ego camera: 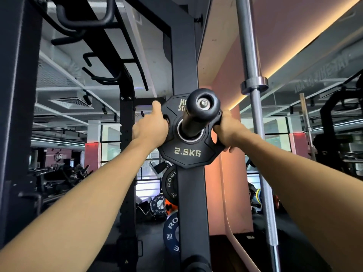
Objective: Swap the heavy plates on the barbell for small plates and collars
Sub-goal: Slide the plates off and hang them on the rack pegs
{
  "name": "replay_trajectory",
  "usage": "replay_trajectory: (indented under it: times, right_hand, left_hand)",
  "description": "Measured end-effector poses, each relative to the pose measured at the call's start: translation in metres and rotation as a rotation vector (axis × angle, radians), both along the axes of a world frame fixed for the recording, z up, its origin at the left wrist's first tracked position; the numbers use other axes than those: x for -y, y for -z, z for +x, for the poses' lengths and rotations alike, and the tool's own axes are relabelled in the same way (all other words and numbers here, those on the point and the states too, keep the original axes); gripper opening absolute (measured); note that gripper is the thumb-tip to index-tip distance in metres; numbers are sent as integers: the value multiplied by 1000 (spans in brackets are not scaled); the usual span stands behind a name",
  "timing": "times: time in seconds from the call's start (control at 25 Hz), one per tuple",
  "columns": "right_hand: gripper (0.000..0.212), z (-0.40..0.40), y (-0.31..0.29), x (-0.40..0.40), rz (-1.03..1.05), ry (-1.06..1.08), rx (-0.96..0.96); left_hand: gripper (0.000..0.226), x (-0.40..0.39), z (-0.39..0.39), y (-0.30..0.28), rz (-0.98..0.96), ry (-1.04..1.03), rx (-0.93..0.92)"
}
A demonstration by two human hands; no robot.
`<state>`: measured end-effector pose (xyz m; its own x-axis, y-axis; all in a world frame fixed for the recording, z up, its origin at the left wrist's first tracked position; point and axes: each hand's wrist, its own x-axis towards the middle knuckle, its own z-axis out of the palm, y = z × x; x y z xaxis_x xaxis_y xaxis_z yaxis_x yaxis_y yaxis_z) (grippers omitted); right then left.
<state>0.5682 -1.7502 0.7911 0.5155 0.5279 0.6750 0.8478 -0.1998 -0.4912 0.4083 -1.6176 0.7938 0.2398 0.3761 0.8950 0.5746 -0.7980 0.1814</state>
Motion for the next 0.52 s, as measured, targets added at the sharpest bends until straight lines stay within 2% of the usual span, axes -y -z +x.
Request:
replay_trajectory:
  times: [0.2,0.28,0.36,0.44,0.52]
  right_hand:
    - [19,-28,39,16,25,-7,-192]
    - [29,-36,61,28,-73,30,-122]
    - [43,-47,81,47,-212,83,-18]
    - [51,-64,102,64,-289,91,18]
    - [57,-86,113,80,-330,41,41]
  left_hand:
    - [30,12,-36,37,-184,-20,-211]
    - [29,14,-61,55,-245,-22,-402]
    - [42,28,-92,80,-363,100,-532]
    - [51,49,-124,106,-442,173,-493]
    - [56,70,-153,119,-468,141,-453]
